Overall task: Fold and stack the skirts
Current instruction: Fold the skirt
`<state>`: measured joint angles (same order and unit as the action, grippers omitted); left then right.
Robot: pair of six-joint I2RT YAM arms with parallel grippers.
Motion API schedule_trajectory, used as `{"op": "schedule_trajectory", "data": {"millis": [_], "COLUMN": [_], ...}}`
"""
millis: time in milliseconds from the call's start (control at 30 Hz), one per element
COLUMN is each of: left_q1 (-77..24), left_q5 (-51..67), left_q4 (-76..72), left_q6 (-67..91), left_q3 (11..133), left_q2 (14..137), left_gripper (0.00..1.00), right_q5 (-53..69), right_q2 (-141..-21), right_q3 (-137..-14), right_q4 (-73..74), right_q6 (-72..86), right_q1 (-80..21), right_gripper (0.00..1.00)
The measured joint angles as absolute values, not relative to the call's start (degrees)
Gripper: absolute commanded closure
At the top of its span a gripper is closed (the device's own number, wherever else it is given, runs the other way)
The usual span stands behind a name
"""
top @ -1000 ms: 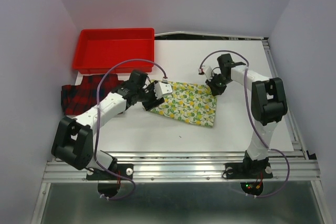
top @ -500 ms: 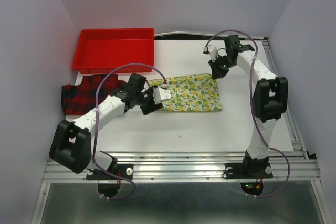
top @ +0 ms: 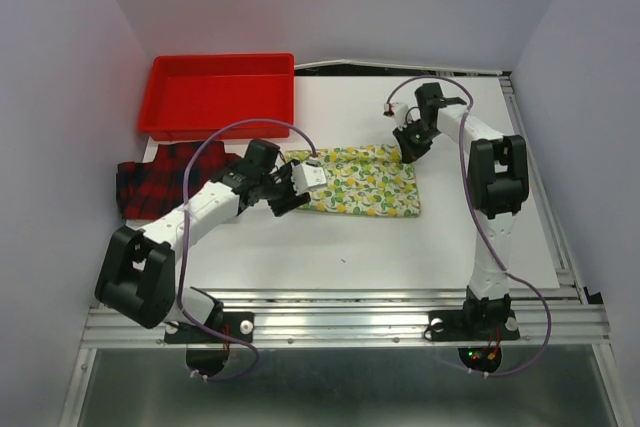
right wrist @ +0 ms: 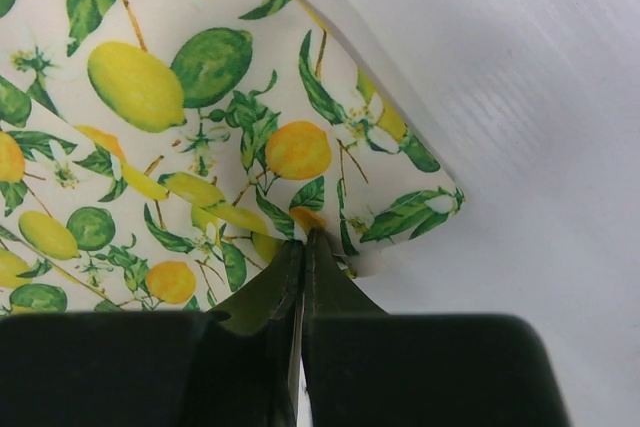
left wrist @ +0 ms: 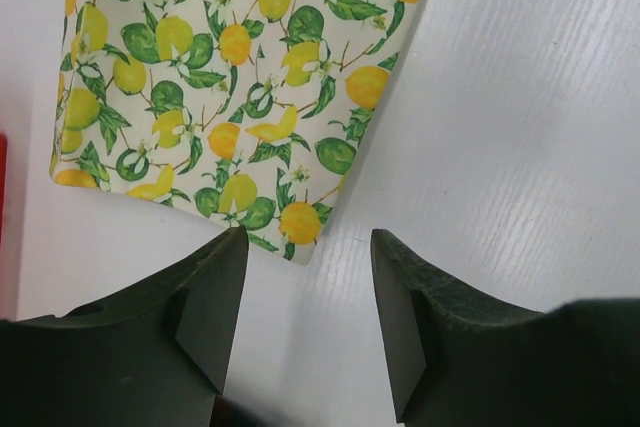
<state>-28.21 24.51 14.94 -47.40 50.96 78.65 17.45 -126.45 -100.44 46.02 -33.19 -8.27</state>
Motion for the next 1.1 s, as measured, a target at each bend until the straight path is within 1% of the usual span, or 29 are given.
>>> {"op": "schedule_trajectory", "data": {"millis": [133,300,400,533,600,667,767,867,900,1000,1100], "left_q1": [-27.38,-21.63,-18.44,-18.31,-18.83,-19.49,-19.73,-17.65,-15.94,-10.87,-8.80], "left_q5": [24.25,27.55,28.49,30.04,30.65,30.70,31.59,38.41,41.63,47.40,49.93], "left_q4": [14.76,14.72,14.61,14.44,14.37,14.33,14.44,13.93,13.37,9.56,6.37], "left_q6": [-43.88,-37.28,-35.42,-35.51,-35.90,-35.83,-34.02,-27.59,-24.18,-13.58,-4.29], "left_q3": [51.48,54.08,54.43,54.43,54.43,54.43,54.63,55.66,55.57,52.88,48.10], "left_q2": [80.34,84.25,84.71,84.71,84.68,84.68,85.34,88.51,89.73,91.70,91.66], "left_gripper": [0.40,0.43,0.43,0.40,0.40,0.40,0.40,0.39,0.34,0.28,0.23], "right_q5": [16.29,15.05,18.33,25.23,29.08,31.31,33.58,34.68,34.87,34.61,33.47], "right_q2": [-125.78,-118.91,-115.11,-113.80,-113.80,-113.69,-113.89,-114.37,-114.32,-113.27,-111.18], "right_q3": [-99.00,-88.42,-83.15,-79.94,-79.66,-79.68,-80.16,-82.41,-83.05,-83.64,-83.50], "right_q4": [44.86,42.83,49.65,61.58,67.09,69.23,70.46,70.24,69.91,68.58,67.18], "right_q6": [-32.01,-33.78,-36.03,-38.72,-39.62,-39.09,-37.43,-34.94,-34.04,-31.20,-28.93], "right_q1": [-8.34,-8.21,-7.97,-7.79,-7.75,-7.51,-6.59,-4.32,-3.90,-3.05,-3.40], "right_gripper": [0.99,0.99,0.99,0.98,0.84,0.77,0.78,0.72,0.62,0.42,0.40]}}
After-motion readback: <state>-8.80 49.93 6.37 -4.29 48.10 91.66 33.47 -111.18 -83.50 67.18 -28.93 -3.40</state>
